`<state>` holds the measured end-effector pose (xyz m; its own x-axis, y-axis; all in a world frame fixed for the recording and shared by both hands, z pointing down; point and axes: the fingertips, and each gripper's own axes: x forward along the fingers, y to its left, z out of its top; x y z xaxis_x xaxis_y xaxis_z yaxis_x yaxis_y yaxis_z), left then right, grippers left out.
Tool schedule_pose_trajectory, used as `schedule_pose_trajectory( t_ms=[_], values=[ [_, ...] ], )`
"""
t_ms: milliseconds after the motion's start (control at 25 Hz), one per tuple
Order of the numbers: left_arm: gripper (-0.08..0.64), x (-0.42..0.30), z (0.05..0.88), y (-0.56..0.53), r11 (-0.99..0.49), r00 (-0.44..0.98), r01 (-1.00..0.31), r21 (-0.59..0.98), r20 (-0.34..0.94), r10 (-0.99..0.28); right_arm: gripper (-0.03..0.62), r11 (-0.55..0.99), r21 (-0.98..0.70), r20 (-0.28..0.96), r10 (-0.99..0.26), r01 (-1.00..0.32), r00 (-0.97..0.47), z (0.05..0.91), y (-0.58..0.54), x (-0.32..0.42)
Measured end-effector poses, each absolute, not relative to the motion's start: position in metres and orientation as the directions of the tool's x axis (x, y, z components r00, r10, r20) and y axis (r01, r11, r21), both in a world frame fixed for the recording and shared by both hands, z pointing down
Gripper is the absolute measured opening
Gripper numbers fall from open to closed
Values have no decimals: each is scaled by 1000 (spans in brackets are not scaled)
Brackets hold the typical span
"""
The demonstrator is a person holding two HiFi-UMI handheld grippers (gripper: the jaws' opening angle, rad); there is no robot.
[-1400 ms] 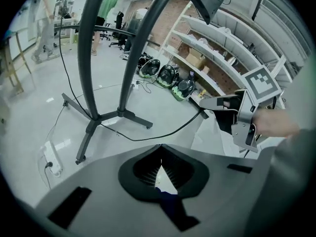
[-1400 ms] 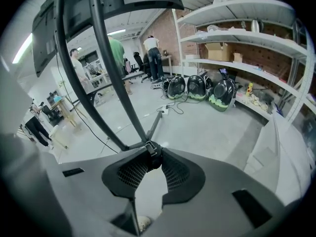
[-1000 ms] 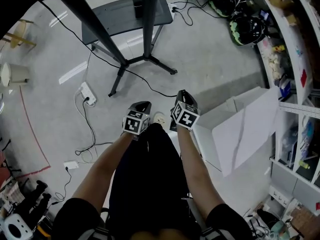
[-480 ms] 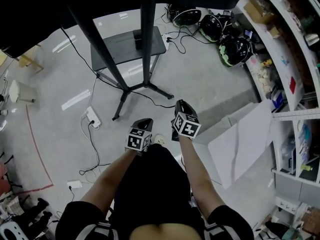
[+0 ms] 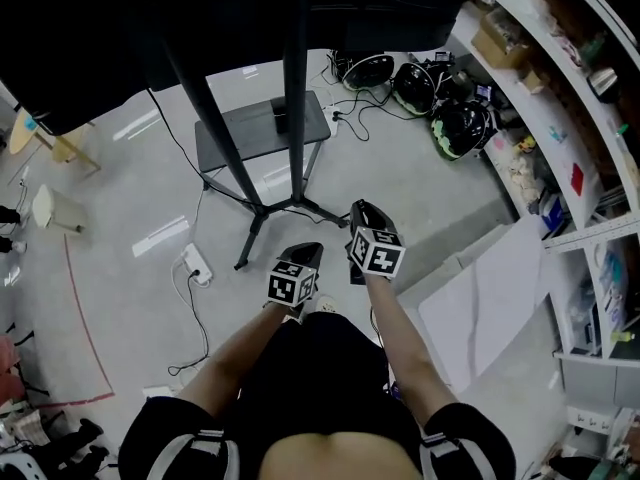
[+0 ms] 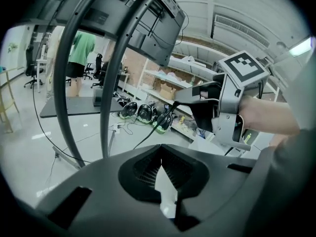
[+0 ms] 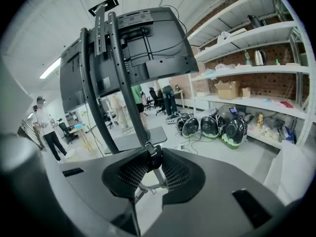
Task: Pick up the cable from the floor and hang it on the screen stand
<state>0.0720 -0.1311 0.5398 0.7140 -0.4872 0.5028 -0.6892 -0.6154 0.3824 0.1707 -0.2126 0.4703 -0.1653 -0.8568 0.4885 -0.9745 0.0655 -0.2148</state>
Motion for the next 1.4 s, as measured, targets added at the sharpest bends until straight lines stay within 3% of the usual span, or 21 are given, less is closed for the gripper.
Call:
schedule_pose_trajectory(
  t_ms=[640, 1400],
  values=[
    [8, 78, 425, -208, -709, 760, -640, 294, 374, -531, 101, 329, -125, 364, -863, -936, -351, 351, -263, 153],
    [8, 136, 323, -257, -809, 842, -528, 259, 281, -460, 101, 499, 7, 179, -853, -867, -489, 219, -315, 178]
  ],
)
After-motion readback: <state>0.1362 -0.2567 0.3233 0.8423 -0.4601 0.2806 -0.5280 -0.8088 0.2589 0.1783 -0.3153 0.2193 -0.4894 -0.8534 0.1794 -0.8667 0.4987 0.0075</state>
